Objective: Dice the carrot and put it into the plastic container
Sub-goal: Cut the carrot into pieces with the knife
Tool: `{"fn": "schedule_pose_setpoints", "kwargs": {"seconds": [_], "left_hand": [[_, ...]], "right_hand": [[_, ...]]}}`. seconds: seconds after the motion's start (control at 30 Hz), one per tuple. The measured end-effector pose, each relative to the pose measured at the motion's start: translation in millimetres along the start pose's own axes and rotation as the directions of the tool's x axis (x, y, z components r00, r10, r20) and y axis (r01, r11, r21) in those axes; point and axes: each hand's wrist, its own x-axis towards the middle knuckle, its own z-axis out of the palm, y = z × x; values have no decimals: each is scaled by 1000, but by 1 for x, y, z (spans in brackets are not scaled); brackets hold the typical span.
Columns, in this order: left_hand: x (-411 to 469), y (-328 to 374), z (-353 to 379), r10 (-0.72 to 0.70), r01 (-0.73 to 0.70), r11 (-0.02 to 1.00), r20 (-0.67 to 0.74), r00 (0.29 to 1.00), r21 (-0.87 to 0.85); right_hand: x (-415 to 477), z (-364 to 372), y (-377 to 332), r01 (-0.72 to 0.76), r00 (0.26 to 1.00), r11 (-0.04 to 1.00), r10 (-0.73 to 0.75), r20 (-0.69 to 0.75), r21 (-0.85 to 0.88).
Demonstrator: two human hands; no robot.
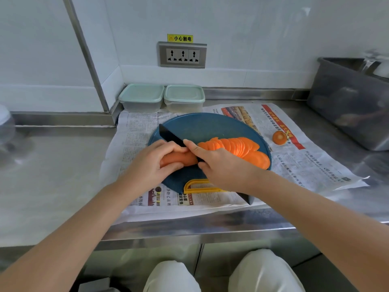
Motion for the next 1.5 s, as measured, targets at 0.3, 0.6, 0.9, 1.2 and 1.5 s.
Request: {"fn": "schedule_pose_setpoints", "kwargs": {"seconds": [0.3, 0.6, 0.9, 1.2, 1.5], "left_hand": [[-2, -8, 7, 111, -101, 987, -76, 991, 125], [-2, -6, 8, 134, -123, 975, -50, 990, 184], [-2, -4, 8, 92, -83, 971, -32, 995, 226], [-3, -3, 9, 53, -43, 972, -39, 998, 233], [-3, 4, 5, 38, -32, 980, -25, 999, 196]], "right_hand": [[-23, -40, 10, -113, 991, 948, 130, -39, 296], [-32, -44, -1, -73, 997, 991, 73, 3, 115], [-33, -47, -6, -63, 997, 992, 66, -28, 111], [-36, -51, -7, -73, 997, 991, 77, -31, 110], [-37, -47, -8, -68, 997, 994, 70, -26, 83]]}}
